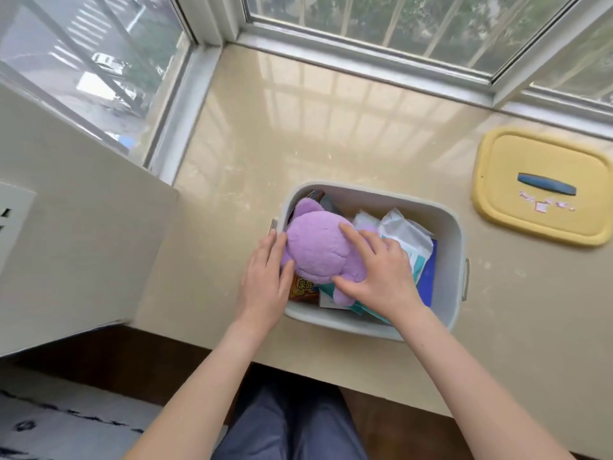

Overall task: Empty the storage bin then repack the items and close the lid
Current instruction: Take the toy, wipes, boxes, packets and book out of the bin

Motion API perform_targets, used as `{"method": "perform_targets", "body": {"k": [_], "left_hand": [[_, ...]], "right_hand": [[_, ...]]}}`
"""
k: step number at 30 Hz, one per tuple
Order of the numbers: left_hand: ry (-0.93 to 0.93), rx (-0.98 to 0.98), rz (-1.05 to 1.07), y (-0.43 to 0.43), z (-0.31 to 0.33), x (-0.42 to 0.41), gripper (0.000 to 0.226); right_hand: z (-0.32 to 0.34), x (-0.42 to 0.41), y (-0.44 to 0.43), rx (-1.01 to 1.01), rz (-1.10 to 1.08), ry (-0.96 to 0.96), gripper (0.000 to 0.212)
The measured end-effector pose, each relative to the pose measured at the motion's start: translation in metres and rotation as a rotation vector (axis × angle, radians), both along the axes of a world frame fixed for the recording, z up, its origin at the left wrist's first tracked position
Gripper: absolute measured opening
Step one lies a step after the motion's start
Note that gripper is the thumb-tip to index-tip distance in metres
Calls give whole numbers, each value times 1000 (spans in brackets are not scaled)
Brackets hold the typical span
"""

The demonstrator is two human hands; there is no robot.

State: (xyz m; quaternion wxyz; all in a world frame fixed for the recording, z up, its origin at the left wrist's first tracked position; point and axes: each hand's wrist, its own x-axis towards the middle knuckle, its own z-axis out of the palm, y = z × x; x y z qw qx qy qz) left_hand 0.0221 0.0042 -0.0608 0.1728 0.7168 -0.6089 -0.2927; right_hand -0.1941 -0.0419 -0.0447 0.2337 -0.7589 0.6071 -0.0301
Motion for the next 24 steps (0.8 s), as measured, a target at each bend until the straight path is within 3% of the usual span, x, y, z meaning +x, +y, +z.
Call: {"method": "perform_targets", "body": {"k": [12, 16, 24], "left_hand": [[111, -11, -77, -26, -12, 1, 63], [61, -21, -107, -25, -12, 5, 62], [39, -33, -151, -20, -12, 16, 60]], "right_hand": [[-13, -1, 28, -223, -305, -76, 82], [-12, 2, 30, -178, -502, -175, 85], [-2, 14, 26, -4, -368, -20, 80]]}}
